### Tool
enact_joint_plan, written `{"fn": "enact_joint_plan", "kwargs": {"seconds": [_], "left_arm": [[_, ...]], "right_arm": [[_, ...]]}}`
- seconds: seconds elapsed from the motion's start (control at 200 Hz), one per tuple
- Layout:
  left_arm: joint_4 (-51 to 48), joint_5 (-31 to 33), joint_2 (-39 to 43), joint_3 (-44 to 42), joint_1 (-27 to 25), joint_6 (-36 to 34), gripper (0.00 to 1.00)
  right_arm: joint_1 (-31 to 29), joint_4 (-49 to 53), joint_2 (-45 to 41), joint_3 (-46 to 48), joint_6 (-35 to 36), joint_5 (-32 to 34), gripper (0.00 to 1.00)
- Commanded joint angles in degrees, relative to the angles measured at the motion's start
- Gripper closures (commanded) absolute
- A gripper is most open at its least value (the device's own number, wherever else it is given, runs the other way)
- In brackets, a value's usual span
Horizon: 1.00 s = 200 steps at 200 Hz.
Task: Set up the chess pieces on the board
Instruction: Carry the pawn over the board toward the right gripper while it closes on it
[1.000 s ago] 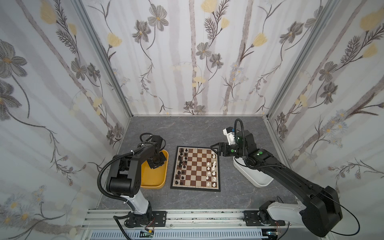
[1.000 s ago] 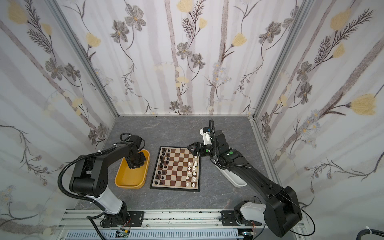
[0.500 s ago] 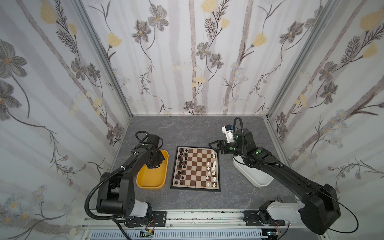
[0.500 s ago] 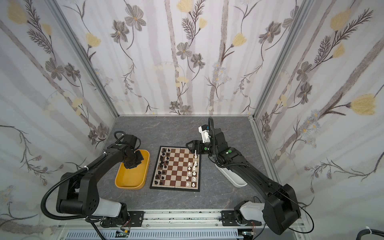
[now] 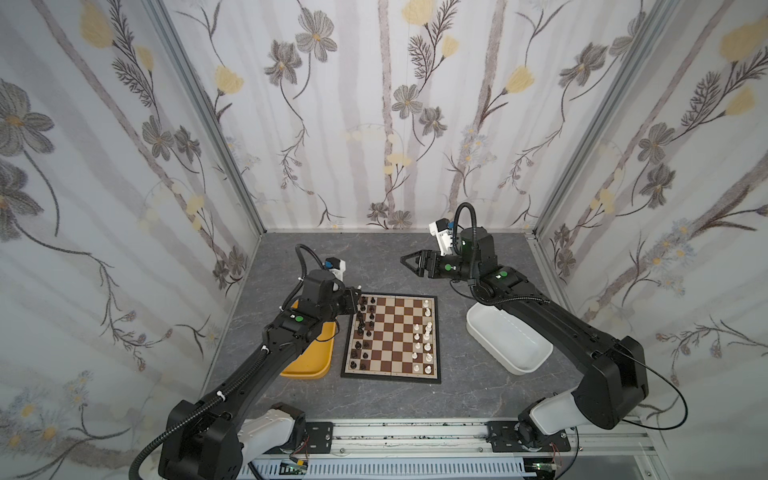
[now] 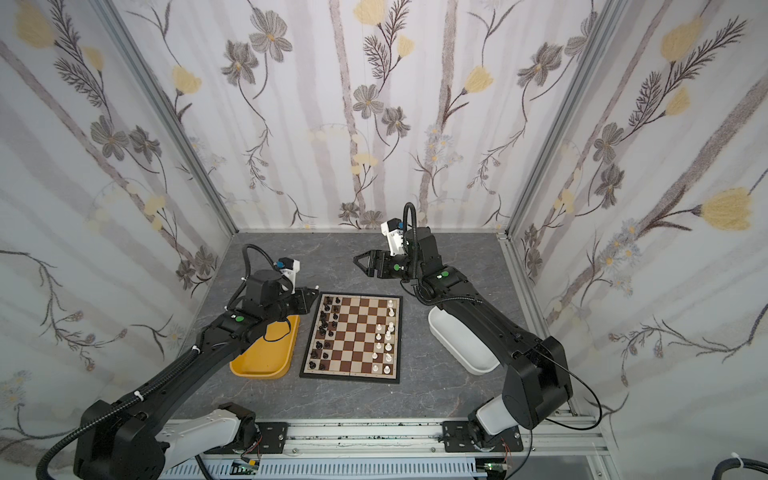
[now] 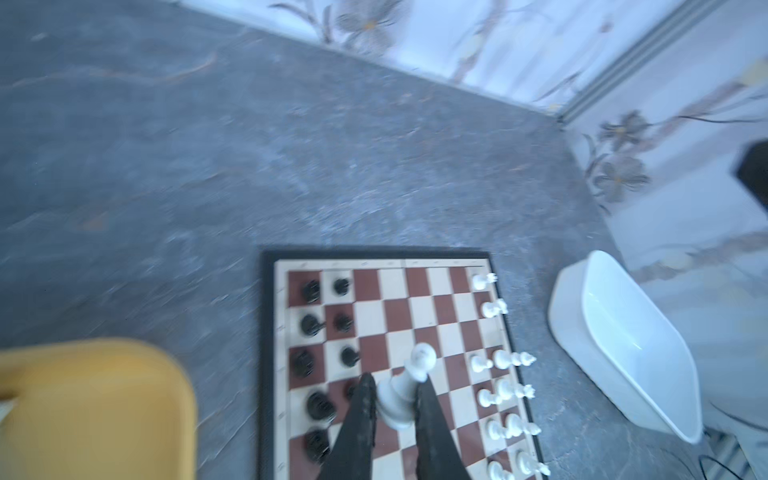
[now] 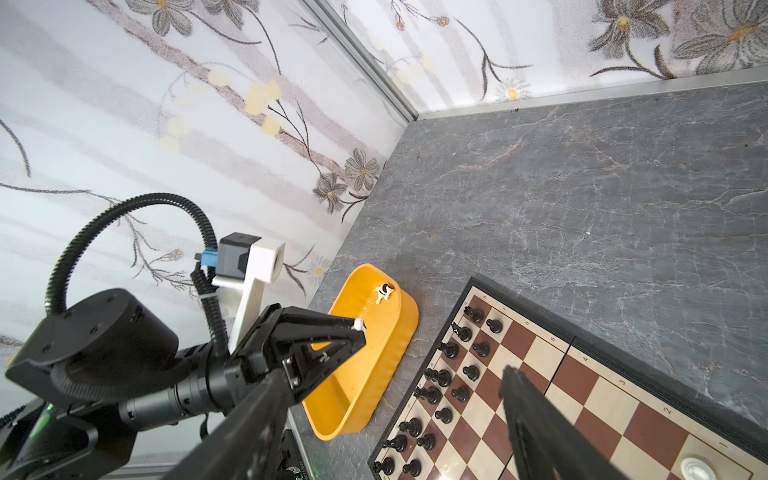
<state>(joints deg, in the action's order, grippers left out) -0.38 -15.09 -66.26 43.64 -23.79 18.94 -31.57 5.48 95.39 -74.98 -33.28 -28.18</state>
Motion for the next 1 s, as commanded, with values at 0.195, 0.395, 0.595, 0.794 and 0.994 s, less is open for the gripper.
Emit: {"fn": "enact_joint_plan", "kwargs": {"seconds": [0.195, 0.395, 0.595, 0.794, 0.994], "left_arm": [[31.5, -16.0, -5.7, -3.3, -6.2, -15.7, 0.97], [34.8, -16.0, -7.0, -4.8, -6.3, -15.1, 0.97], [34.0, -14.4, -6.8, -5.1, -6.4, -15.2, 0.96], [34.4, -14.2, -6.7, -5.1, -6.4, -14.8, 0.95], [34.7, -13.0, -6.5, -5.5, -6.4, -14.5, 0.95]], "right_arm": [[-3.4, 21.0, 4.4, -11.5, 10.5, 6.7, 0.27], [-5.5, 24.9, 6.3, -13.7, 11.7, 7.0, 0.38], [-6.8, 25.2, 6.9, -13.9, 11.5, 5.7, 0.49], [-7.2, 25.3, 7.0, -13.3, 11.1, 5.7, 0.60], [-7.4, 25.1, 7.3, -12.8, 10.6, 5.1, 0.69]]}}
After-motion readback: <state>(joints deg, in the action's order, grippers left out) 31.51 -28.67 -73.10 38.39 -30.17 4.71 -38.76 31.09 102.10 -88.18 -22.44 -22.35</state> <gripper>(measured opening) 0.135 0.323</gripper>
